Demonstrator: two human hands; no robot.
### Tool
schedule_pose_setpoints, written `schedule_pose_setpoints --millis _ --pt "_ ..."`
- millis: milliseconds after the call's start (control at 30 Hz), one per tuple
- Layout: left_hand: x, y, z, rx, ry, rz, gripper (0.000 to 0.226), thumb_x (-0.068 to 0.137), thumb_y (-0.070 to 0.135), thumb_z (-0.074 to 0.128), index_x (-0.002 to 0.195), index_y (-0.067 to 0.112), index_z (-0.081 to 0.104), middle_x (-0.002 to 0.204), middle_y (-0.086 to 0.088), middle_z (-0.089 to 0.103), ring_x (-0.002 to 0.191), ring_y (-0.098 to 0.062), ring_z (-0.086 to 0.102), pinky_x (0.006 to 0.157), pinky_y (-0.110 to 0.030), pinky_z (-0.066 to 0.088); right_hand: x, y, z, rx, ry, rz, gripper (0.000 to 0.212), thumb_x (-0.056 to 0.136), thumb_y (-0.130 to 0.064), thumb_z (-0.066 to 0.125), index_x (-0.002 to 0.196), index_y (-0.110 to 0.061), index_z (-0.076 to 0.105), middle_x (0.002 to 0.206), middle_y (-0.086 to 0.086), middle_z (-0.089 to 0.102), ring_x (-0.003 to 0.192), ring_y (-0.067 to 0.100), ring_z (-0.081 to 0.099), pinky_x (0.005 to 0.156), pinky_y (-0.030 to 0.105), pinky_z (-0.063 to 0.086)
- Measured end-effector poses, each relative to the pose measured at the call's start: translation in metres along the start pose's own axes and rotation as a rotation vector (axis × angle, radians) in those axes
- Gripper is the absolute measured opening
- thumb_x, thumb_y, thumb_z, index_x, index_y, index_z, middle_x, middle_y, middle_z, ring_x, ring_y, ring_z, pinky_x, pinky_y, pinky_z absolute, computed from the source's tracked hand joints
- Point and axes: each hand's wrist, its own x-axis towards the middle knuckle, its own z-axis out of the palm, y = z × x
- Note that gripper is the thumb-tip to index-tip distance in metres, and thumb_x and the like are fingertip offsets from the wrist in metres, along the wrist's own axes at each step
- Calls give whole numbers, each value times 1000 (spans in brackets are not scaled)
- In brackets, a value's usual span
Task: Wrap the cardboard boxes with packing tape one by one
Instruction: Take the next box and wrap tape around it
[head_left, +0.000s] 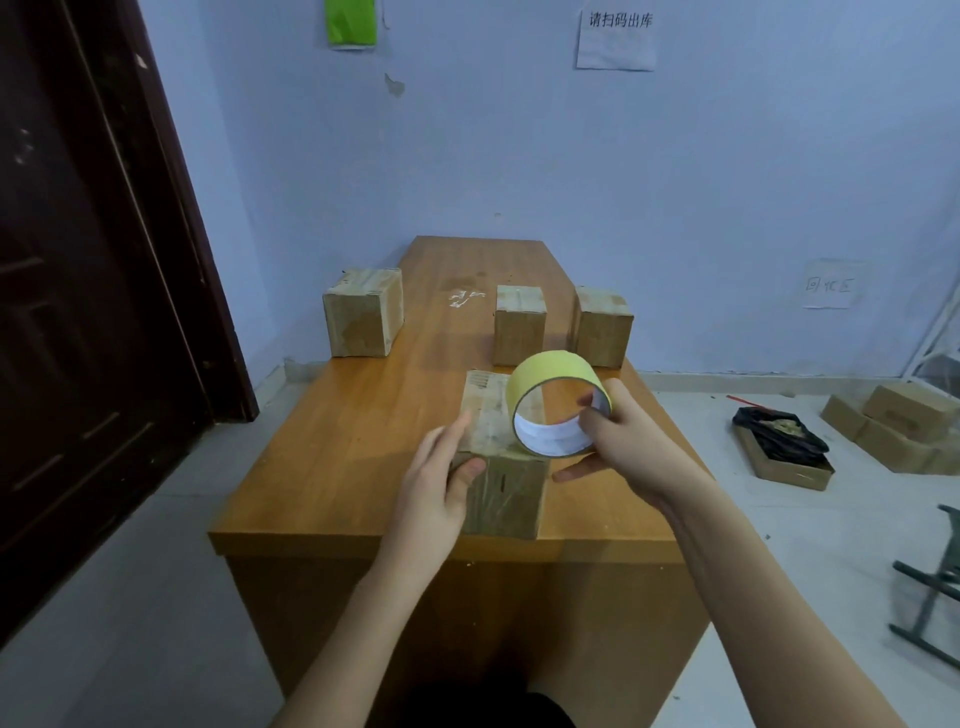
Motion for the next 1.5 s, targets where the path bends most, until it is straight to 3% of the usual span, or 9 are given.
schedule_pose_setpoints --millis 100,267,433,567,667,767,1033,1267,1500 --pt "2 2 -9 24 -67 -9 55 93 29 50 144 30 29 132 21 34 124 -3 38 101 -27 40 -1 5 5 -61 54 -68 7 97 -16 51 101 -18 44 102 3 51 88 18 58 52 24 55" --pt "2 13 -14 528 13 161 70 94 42 45 148 30 3 152 17 5 133 -1 12 107 -25 16 -3 16 17 9 131 -89 17 88 -22 66 93 -25 49 94 2 58 83 16 62 51 19 53" --pt "4 21 -3 783 -23 299 63 95 52 31 148 20 22 153 3 25 139 -8 17 104 -26 -1 -4 15 28 -24 152 -106 21 88 -24 67 92 -27 46 93 1 56 81 15 61 51 15 52" --pt "4 17 -1 754 3 274 62 94 54 33 147 21 27 151 5 29 132 -1 13 104 -25 5 -1 6 15 97 68 -15 19 92 -6 57 104 -15 45 98 5 58 85 18 62 52 18 53" --pt "3 19 -3 772 -14 303 59 91 48 49 140 17 41 142 1 44 130 -9 38 103 -29 18 -6 6 1 377 22 47 23 90 8 51 106 -8 44 78 1 72 73 18 71 51 26 55" --pt "2 22 -3 764 -24 321 55 90 43 54 137 14 46 139 -2 48 127 -14 45 103 -29 23 -9 16 0 597 92 96 24 89 8 54 103 -10 47 82 6 75 73 20 73 53 31 57" --pt "3 15 -3 745 -1 283 64 91 55 38 146 24 27 151 7 28 137 -7 25 103 -22 12 -4 27 29 351 183 29 8 89 -17 65 90 -17 57 89 2 65 74 12 67 50 15 50" --pt "5 13 -1 788 -9 306 65 91 57 34 146 25 26 152 8 26 139 -4 21 106 -19 8 -4 46 20 834 212 250 9 89 8 54 94 1 51 97 21 58 69 29 71 55 38 60" --pt "10 25 -1 882 3 308 65 90 61 35 145 26 32 151 8 30 139 -6 23 107 -24 1 -9 64 21 530 164 308 12 90 -15 64 100 -11 58 108 15 60 72 23 71 69 38 61"
